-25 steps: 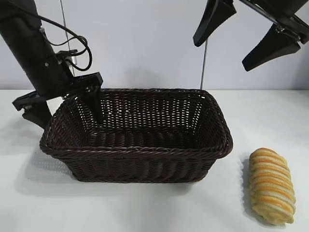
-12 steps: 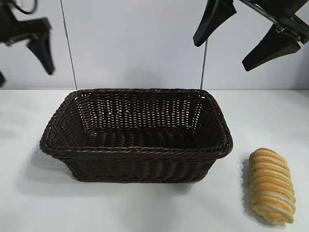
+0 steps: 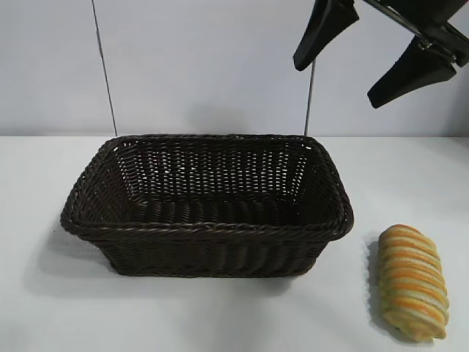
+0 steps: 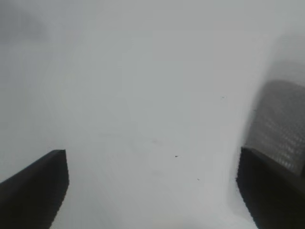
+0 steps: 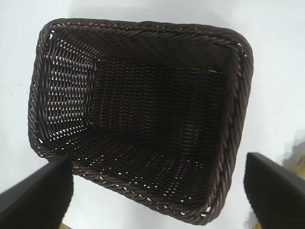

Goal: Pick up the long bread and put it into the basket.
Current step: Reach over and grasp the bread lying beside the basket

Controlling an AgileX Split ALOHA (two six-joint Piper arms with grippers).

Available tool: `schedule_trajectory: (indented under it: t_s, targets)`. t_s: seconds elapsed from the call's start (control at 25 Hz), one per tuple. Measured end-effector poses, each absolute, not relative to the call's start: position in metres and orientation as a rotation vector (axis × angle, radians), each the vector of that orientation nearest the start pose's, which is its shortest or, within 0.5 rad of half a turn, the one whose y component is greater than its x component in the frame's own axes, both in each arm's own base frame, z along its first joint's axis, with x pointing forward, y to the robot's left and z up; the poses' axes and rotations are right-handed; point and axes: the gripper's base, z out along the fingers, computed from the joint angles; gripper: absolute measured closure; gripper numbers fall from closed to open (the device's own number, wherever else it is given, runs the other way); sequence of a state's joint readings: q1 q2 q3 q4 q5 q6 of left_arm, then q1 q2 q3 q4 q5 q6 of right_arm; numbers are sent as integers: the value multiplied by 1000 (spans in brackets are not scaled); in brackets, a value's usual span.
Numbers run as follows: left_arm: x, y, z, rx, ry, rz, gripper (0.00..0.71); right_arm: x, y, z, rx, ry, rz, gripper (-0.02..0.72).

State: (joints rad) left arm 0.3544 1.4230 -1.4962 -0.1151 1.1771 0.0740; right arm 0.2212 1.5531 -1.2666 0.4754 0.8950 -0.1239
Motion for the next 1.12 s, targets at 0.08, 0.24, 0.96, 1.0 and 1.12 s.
schedule_trajectory:
  t_s: [0.08,0.24,0.96,1.0,1.12]
  targets:
    - [247,80,420,-350,2458,30,16,312,103,305,-177,2622,620,8]
    - [190,44,465,-221,2281,44,16,312,103,305,-179,2622,620,8]
    - [31,-1,387,-34,2197,71,16,312,103,305,-207,2617,613,8]
    - [28,-2,373,-34,2215,59,16,312,103,305,-207,2617,613,8]
    - [19,-5,330,-35,2259,19,16,312,103,305,-211,2616,612,8]
